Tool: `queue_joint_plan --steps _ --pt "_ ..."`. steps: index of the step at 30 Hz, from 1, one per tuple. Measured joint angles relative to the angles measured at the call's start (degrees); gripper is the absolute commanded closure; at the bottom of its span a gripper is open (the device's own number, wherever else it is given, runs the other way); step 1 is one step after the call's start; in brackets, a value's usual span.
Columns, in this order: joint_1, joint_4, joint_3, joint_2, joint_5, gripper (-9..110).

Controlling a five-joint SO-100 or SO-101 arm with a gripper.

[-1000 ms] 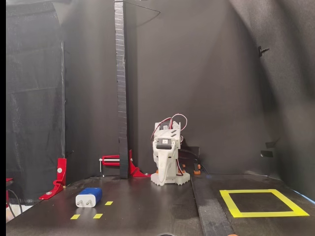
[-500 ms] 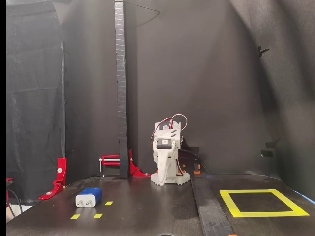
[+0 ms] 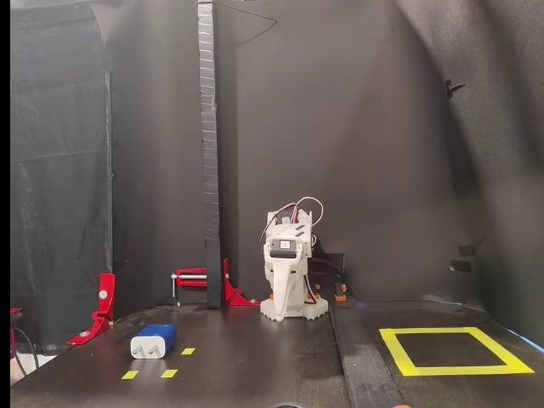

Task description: Grasp the block and place it in the designated area.

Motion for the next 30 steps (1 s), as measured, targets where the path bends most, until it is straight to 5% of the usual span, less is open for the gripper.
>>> queue_joint_plan --steps 30 --pt "34.98 0.53 0.0 0.0 1.32 102"
